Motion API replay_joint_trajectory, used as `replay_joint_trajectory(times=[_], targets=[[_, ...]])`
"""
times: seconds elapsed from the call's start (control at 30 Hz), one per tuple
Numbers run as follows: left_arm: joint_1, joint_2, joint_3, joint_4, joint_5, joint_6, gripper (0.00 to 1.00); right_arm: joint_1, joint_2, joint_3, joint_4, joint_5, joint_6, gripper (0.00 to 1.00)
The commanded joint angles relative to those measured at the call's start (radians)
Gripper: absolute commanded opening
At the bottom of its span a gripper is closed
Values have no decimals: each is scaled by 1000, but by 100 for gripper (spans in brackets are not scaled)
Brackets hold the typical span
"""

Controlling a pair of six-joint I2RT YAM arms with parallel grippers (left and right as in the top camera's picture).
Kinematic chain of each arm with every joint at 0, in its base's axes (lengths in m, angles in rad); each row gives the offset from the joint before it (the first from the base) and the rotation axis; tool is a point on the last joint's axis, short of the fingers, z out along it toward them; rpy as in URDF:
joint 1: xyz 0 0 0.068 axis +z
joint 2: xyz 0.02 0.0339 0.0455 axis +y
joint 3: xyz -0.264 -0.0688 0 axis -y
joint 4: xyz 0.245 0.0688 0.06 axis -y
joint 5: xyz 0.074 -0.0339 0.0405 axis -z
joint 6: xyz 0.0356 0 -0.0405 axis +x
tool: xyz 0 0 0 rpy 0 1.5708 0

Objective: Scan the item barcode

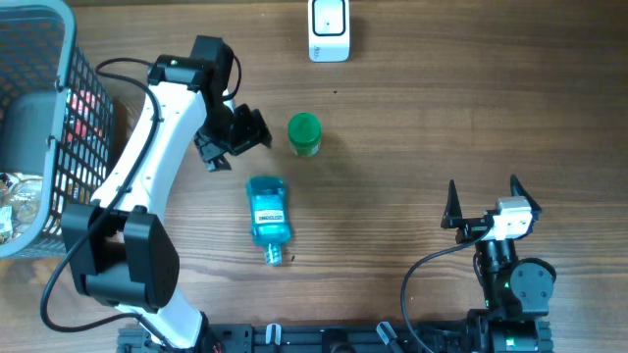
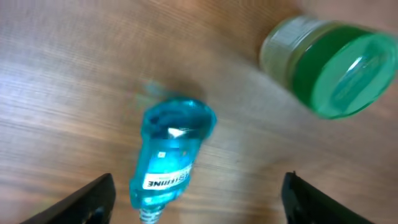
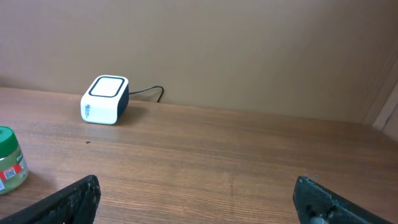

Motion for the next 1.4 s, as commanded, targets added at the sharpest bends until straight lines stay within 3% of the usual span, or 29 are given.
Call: replay_joint_trajectory(times=[0.0,0.03,0.2,0.33,0.4,0.47,0.53,0.67,0.77,0.97,1.1,1.23,1.37], targets=[[6,-17,14,44,-43,-8,93,7,-3,0,2,6,-9,100],[6,-19,16,49,-71,-4,100,7,-3,-1,2,6,-9,100],[13,-86,166,-5,-245,22,100,7,-3,-1,2,6,-9,100],[141,-129,540,-138,-444,10,100,7,-3,-1,2,6,-9,100],[307,-125,731,-171,-406,11,100,7,-3,0,2,6,-9,100],[484,-125,809,-175,-308,11,100,7,-3,-1,2,6,-9,100],[689,-119,815,-175,-178,10,100,7,-3,-1,2,6,-9,100],[929,-19,814,-209,-90,10,100,7,-3,-1,2,6,-9,100],[946,77,813,-233,-119,46,100,7,-3,-1,2,6,-9,100],[919,290,772,-131,-124,336,100,7,-3,-1,2,6,-9,100],[914,393,772,-72,64,500,100,7,-3,-1,2,6,-9,100],[887,477,767,-64,65,604,100,7,-3,-1,2,6,-9,100],[853,546,766,-75,94,815,100,7,-3,-1,2,6,-9,100]])
